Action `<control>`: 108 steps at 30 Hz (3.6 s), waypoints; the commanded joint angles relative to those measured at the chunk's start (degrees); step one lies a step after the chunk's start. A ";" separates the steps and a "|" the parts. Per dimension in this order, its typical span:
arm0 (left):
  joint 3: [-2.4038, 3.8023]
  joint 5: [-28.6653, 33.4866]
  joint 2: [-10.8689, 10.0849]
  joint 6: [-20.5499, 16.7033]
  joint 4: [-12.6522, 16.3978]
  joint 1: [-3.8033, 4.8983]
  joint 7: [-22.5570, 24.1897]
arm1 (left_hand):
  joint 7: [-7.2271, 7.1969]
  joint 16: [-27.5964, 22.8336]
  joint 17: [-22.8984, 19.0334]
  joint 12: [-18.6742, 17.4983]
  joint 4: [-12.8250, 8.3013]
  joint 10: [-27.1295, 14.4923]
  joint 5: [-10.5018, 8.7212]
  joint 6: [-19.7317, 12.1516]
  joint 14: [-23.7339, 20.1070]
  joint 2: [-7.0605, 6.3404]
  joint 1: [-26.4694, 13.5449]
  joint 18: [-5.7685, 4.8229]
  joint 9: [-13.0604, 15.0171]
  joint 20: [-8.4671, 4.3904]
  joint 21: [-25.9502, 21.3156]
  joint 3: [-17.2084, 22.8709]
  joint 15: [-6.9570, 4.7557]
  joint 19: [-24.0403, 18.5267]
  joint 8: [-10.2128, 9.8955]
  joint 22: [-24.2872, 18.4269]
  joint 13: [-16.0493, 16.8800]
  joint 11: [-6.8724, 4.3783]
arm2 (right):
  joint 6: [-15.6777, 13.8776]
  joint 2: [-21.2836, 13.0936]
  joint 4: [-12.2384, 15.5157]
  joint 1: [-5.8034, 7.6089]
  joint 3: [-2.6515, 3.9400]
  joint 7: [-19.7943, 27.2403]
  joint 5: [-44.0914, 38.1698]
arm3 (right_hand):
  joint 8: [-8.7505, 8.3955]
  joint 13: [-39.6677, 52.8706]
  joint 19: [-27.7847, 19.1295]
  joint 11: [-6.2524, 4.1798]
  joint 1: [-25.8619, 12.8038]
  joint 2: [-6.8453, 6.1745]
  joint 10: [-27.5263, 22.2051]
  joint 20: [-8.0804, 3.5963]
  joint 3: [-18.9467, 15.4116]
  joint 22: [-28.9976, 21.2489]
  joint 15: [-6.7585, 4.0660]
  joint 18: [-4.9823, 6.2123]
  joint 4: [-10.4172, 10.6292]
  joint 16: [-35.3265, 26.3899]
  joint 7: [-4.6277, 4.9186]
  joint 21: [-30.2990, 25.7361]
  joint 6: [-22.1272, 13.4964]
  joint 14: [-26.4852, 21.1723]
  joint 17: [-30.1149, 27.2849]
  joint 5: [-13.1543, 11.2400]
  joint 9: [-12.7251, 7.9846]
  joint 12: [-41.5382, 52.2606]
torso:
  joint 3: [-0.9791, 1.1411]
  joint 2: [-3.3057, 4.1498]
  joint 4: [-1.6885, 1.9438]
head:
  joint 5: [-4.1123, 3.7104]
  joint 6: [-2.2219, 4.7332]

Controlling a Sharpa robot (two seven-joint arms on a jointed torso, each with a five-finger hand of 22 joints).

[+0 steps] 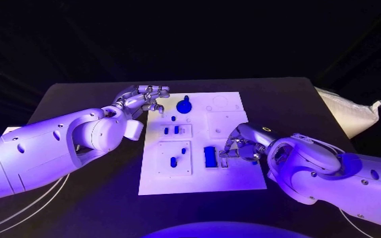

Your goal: Assemble the parts on the task board

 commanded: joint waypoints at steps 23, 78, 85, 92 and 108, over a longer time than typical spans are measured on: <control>0.04 -0.16 0.02 1.05 0.43 0.00 0.37 | -0.12 -0.12 -0.05 0.36 -0.28 -0.34 0.18 -0.34 -0.46 -0.18 0.49 1.11 -0.05 -0.12 -0.23 -0.01 -0.13 0.16 0.25 -0.05 0.00 0.13 | 9.17 -7.14 -1.74 0.74 -0.12 -3.61 -7.15 | -3.47 -4.95 -1.47 1.02 -1.14 0.42 -2.39 0.71 -1.68 0.24 0.90 -0.30 2.48 -1.52 1.02 -1.58 -1.21 3.20 -1.10 2.65 -0.81 -7.43 | 0.04 0.07 0.11 | -2.15 0.08; 0.03 -0.18 -0.04 1.11 0.15 -0.17 0.25 | -0.10 -0.09 -0.11 0.47 -0.41 -0.38 0.18 -0.36 -0.48 -0.18 0.56 1.10 -0.06 -0.13 -0.27 0.01 -0.13 0.18 0.28 -0.07 -0.01 0.14 | 11.35 -0.34 -4.96 -2.74 -0.31 -5.34 -8.65 | -4.08 -4.77 -1.15 -0.07 9.22 3.06 -1.70 -0.20 10.10 0.53 0.01 -0.38 -2.74 -1.66 -0.04 -1.66 0.16 3.34 -0.71 -0.51 0.98 -8.20 | 0.05 0.10 0.23 | -1.75 -0.12; 0.03 -0.21 -0.12 1.08 0.15 -0.22 0.24 | -0.10 -0.09 -0.11 0.47 -0.41 -0.38 0.18 -0.36 -0.48 -0.18 0.56 1.10 -0.06 -0.13 -0.27 0.01 -0.13 0.18 0.28 -0.07 -0.01 0.14 | 2.47 -1.14 -2.75 -2.46 -0.21 -4.50 0.28 | -4.39 -4.50 -0.96 -0.06 6.62 0.81 -1.37 -0.20 15.34 0.78 -0.05 -0.41 -1.47 -1.62 -0.04 -1.54 0.12 3.41 -0.51 2.80 1.46 -8.12 | -0.02 0.07 0.17 | -1.60 -0.14; 0.03 -0.21 -0.08 1.15 0.19 -0.25 0.20 | -0.10 -0.09 -0.11 0.47 -0.41 -0.38 0.18 -0.36 -0.48 -0.18 0.56 1.10 -0.06 -0.13 -0.27 0.01 -0.13 0.18 0.28 -0.07 -0.01 0.14 | -1.29 -1.04 -1.02 -1.99 -0.15 -2.88 7.94 | -4.45 -3.77 -0.57 -0.09 2.75 -1.89 -0.74 -0.19 20.21 1.32 -0.09 -0.54 0.82 -1.25 -0.17 -1.23 0.60 3.56 0.11 5.20 2.06 -7.41 | 0.02 0.12 0.12 | -1.50 -0.16; 0.03 -0.22 -0.14 1.22 0.25 -0.26 0.07 | -0.10 -0.09 -0.11 0.47 -0.41 -0.38 0.18 -0.36 -0.48 -0.18 0.56 1.10 -0.06 -0.13 -0.27 0.01 -0.13 0.18 0.28 -0.07 -0.01 0.14 | 0.90 0.89 -1.70 -1.90 -0.14 -4.41 10.53 | -4.23 -1.66 0.22 -0.21 -0.99 -4.10 0.59 -0.29 22.45 2.53 -0.14 -0.80 2.41 -0.24 -0.30 -0.49 1.48 3.89 1.65 8.17 2.81 -4.80 | -0.01 0.08 0.11 | -1.27 -0.30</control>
